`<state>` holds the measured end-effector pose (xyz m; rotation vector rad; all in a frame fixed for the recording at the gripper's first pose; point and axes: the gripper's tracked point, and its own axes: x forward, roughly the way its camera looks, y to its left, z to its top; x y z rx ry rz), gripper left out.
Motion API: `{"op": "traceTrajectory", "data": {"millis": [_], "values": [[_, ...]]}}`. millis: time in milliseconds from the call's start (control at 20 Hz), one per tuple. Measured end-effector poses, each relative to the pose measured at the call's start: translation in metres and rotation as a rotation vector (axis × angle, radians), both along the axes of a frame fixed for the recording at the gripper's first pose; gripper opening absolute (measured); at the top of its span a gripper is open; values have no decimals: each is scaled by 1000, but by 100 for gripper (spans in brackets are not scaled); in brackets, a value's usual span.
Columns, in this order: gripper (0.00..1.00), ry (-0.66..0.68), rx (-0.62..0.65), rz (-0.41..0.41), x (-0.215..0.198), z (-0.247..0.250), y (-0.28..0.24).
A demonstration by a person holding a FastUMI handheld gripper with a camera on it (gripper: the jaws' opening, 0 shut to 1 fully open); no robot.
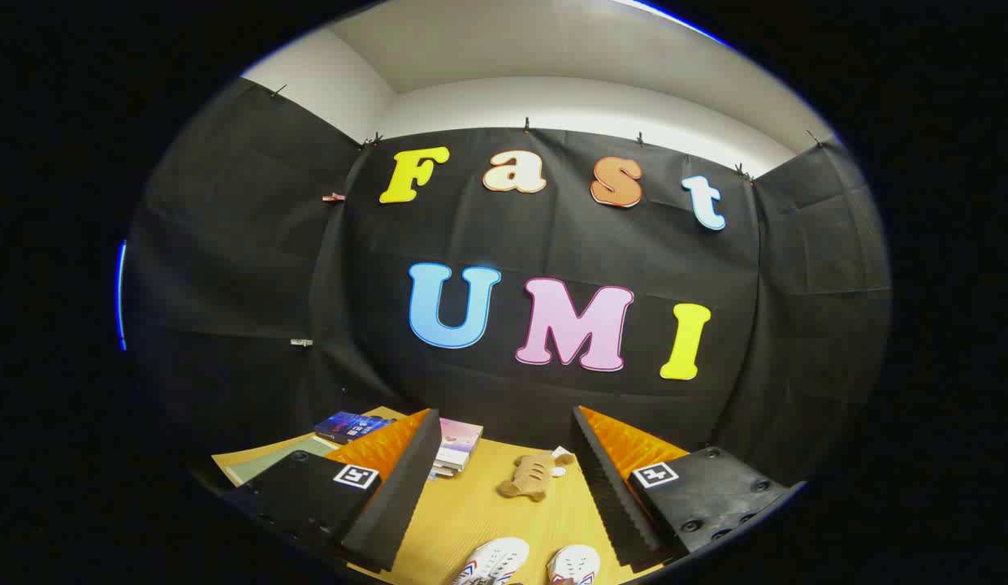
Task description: Open the storage box then place both shoes into the box .Put the left shoe in first, then the right shoe, with the right side of both shoes facing outward in a uniform manner.
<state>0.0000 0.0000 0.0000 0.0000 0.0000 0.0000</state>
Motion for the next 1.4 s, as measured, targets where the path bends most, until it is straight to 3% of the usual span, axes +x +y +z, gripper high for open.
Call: {"op": "traceTrajectory", "data": {"millis": [400, 950, 1050, 1400], "values": [[97, 67, -28, -72, 1, -20, -15], [97, 99, -20, -63, 3, -30, -13], [97, 99, -16, -29, 3, -31, -5], [97, 145, 135, 202, 10, -44, 43]]}}
